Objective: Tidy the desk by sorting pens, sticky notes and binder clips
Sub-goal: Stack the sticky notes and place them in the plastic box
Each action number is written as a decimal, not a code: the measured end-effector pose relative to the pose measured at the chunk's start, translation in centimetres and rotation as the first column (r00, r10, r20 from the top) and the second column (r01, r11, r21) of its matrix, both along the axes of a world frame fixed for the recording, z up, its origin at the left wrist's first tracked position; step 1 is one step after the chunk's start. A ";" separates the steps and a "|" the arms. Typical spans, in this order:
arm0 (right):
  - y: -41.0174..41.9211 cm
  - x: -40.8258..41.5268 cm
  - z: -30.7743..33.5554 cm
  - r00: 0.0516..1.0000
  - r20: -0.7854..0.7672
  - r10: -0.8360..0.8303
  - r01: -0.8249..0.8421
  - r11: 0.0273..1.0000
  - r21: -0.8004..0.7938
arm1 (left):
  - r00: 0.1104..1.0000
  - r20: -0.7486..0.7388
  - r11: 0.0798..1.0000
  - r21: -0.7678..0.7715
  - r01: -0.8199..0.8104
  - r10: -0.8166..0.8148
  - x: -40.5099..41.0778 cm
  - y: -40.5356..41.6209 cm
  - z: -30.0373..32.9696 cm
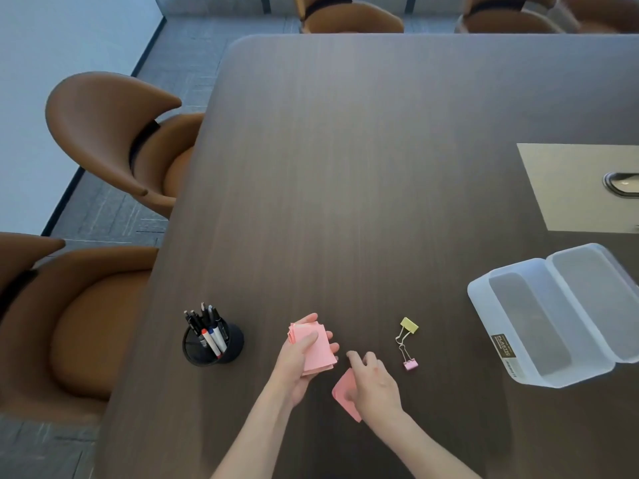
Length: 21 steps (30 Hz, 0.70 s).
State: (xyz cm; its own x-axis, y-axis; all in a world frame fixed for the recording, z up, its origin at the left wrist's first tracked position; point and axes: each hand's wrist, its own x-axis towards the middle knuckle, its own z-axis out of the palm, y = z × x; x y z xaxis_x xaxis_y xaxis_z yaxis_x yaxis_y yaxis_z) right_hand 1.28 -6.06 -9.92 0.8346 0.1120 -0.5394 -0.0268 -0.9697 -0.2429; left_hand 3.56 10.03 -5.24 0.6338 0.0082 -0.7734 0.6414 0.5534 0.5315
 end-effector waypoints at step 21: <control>-2.3 4.4 8.4 0.973 0.114 -0.200 0.089 0.784 0.615 | 0.902 0.091 0.883 -0.185 0.432 -0.423 -1.0 -3.3 3.2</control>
State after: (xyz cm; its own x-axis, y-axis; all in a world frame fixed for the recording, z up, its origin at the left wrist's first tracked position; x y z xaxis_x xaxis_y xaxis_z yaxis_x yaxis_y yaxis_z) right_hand 5.67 -8.37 -1.56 0.9366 0.2383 -0.2569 -0.0608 -0.6116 -0.7888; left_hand 2.56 6.73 -2.00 0.5766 -0.4201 -0.7008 0.8165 0.3270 0.4758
